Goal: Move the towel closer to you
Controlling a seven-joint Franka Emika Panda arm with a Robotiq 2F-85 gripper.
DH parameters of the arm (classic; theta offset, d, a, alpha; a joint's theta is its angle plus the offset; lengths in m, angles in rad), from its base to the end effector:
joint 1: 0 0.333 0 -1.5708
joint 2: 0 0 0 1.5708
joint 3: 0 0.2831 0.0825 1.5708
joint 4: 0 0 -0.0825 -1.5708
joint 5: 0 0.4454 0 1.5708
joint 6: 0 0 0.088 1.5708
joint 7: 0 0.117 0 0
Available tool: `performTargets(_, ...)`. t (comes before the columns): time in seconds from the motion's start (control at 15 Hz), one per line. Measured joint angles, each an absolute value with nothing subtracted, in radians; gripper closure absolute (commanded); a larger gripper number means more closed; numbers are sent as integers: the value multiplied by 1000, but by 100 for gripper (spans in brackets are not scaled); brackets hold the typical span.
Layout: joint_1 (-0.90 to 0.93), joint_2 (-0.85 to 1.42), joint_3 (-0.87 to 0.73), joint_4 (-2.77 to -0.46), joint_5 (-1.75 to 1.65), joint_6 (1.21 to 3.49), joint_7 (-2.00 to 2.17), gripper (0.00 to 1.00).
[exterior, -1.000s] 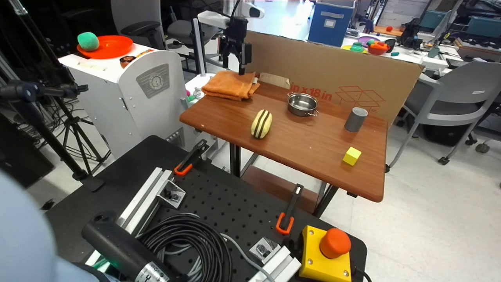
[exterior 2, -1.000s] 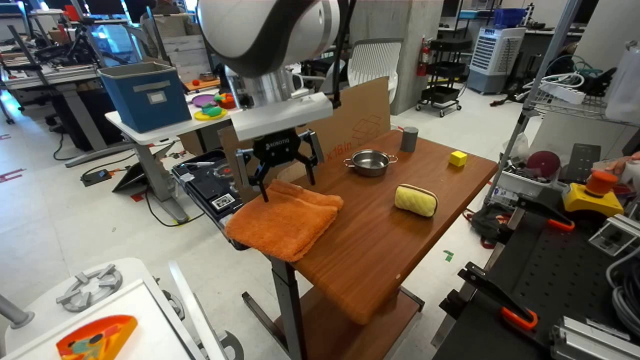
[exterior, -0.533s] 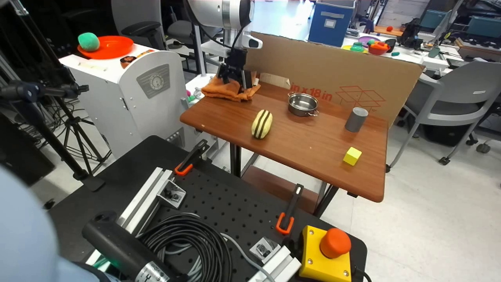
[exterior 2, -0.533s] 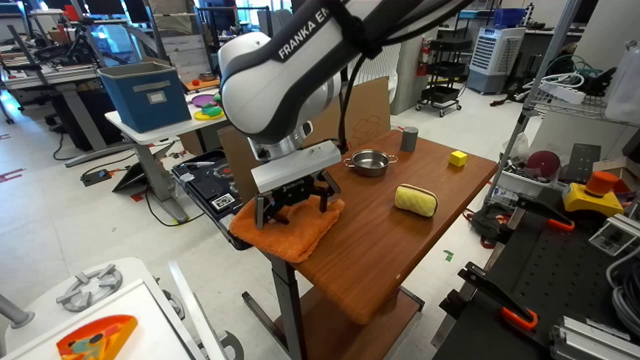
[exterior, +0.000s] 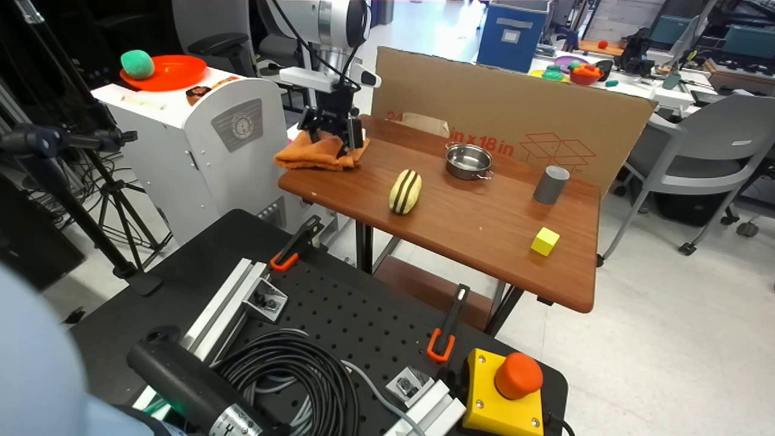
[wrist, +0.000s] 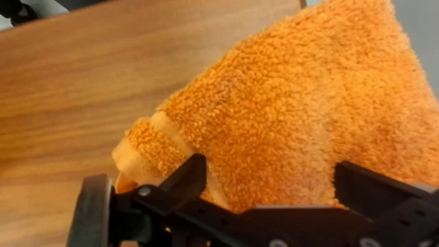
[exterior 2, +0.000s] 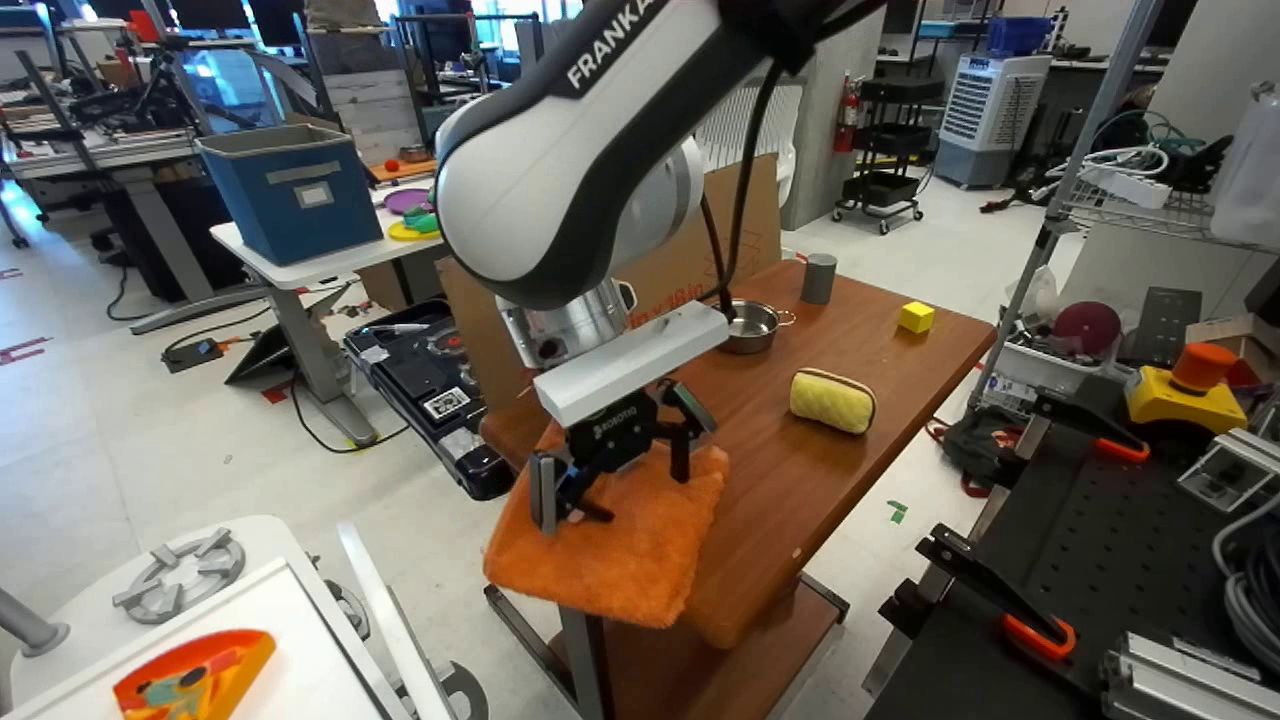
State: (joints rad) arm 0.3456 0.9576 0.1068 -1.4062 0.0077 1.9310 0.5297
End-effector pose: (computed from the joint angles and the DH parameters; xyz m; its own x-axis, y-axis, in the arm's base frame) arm 0.6154 0.2951 0.0289 0.9054 -0.1257 -0.4054 -0.0790 -0.9883 0.1301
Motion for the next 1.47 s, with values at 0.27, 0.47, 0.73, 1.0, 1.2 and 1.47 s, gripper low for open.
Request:
performTargets(0.27,354,849,123,-1613,23,1900,490,0)
performTargets(0.47,353,783,96,-1720,16,1911,491,0)
performTargets(0.73,343,720,27,-1795,-30,1962,500,0)
performTargets(1.0,331,678,8,-1824,-45,1986,499,0)
performTargets(1.2,330,621,62,-1854,0,1980,470,0)
performTargets(1.47,330,549,100,-1892,26,1963,458,0)
